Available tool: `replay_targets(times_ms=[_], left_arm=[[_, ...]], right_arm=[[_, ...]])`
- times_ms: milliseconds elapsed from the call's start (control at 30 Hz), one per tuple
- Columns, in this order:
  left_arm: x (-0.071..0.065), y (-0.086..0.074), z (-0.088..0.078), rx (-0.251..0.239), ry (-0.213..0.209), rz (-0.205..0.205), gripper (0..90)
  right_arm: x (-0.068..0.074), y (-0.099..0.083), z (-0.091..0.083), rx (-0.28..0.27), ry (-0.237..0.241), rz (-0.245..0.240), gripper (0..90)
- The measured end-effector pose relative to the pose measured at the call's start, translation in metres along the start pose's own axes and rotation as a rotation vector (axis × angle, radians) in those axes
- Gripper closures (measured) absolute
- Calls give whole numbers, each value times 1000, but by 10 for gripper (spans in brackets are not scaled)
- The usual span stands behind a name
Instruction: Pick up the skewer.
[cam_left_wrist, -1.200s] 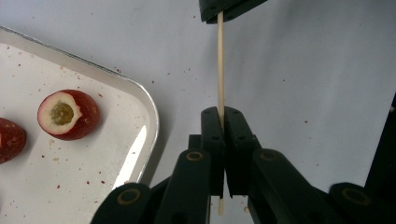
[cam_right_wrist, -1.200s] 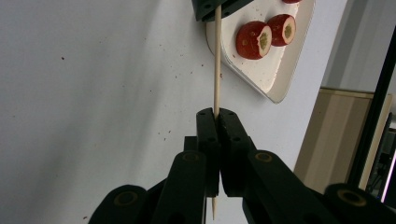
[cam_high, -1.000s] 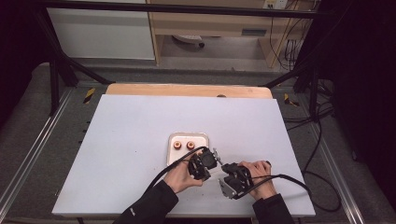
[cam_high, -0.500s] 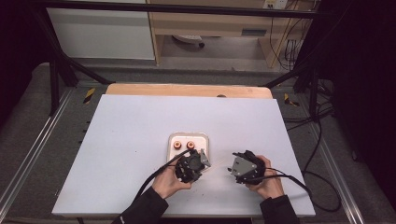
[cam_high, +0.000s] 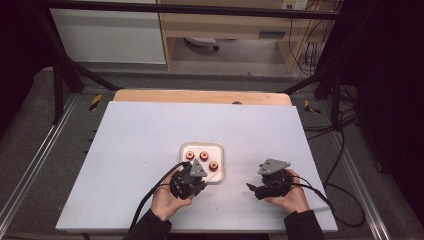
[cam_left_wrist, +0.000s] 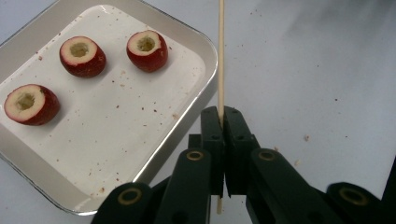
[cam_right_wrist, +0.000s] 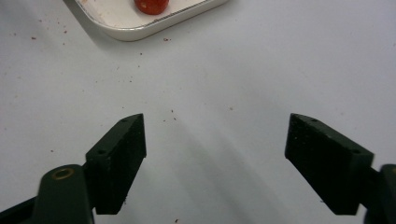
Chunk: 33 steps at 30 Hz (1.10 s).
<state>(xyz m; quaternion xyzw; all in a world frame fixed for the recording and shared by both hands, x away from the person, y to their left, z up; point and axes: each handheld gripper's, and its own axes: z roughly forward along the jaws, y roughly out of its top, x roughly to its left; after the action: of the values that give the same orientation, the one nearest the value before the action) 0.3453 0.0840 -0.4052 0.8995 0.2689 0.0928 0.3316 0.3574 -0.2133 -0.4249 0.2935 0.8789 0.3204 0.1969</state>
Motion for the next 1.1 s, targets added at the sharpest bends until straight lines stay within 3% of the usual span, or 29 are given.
replay_targets(times_ms=[33,100,267,400,600,733,1100], left_arm=[[0,0,0,0,0,0,882],[0,-9,-3,-60,9,-46,882],[1,-21,-7,-116,42,-100,881],[0,-36,-8,-164,63,-149,881],[0,-50,-13,-218,73,-195,881],[-1,-58,-14,-241,84,-213,881],[0,-68,-18,-282,95,-232,881]], right_arm=[[-1,0,0,6,6,25,144],[-3,1,0,21,12,71,118],[-2,2,0,22,32,108,90],[-3,5,1,2,76,199,36],[-4,12,1,-18,100,241,18],[-4,19,3,-21,121,285,17],[-4,40,15,19,111,356,18]])
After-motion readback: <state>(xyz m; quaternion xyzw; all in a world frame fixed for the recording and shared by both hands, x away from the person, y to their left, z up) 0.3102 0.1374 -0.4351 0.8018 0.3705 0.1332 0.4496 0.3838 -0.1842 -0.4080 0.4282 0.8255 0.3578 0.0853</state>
